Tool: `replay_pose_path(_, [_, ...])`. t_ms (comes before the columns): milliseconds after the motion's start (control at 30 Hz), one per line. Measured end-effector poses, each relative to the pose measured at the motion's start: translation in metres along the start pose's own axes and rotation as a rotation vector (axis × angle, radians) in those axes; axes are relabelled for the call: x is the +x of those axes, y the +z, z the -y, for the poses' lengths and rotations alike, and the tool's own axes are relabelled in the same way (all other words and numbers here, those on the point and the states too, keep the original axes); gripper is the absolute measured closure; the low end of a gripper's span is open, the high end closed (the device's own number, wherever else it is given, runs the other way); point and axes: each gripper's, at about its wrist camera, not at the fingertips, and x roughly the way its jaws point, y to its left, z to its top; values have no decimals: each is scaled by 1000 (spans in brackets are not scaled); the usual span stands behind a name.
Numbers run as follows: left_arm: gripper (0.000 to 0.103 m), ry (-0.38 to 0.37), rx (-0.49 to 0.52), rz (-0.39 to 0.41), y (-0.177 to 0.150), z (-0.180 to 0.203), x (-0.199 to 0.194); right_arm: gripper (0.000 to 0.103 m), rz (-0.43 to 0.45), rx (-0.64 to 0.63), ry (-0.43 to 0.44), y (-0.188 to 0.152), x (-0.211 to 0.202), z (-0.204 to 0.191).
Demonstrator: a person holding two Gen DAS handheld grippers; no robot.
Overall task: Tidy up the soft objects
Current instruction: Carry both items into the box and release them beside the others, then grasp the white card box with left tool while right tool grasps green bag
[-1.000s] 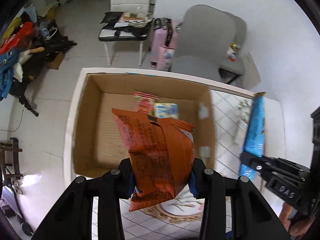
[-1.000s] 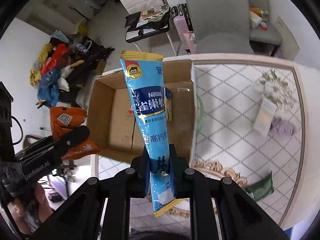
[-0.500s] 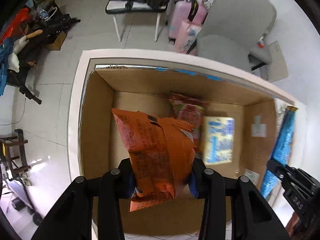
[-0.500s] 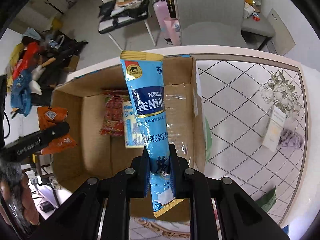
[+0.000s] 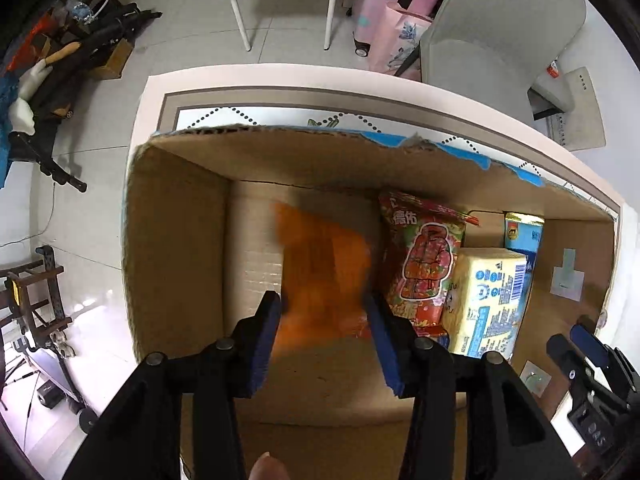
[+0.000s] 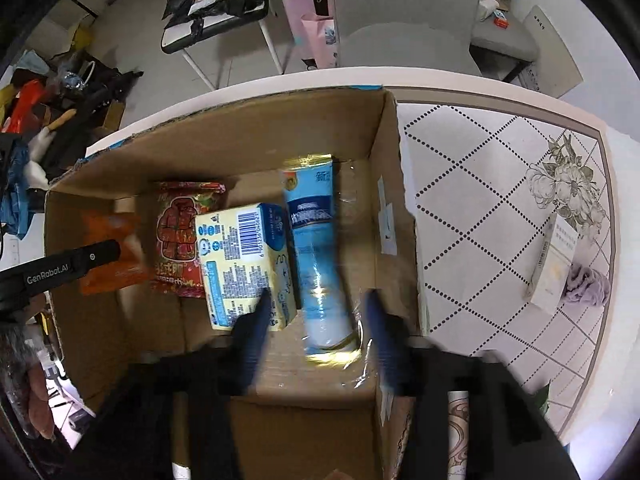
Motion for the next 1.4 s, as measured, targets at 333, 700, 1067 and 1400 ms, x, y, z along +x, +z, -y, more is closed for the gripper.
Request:
replay_pose_path(333, [37, -20, 1, 55, -15, -3, -30, 34, 0, -26, 1, -10, -17, -13])
replay_pose_path(700, [13, -41, 11, 145, -73, 2, -66, 5, 55, -132, -32, -54, -51, -35])
replay_pose_path(1067, [13, 5, 26, 304, -158, 15, -128, 5, 167, -146, -1, -114, -113, -24])
replay_pose_path(1400, [13, -6, 25, 398, -204, 25, -176, 5, 255, -184, 53, -160, -177, -22])
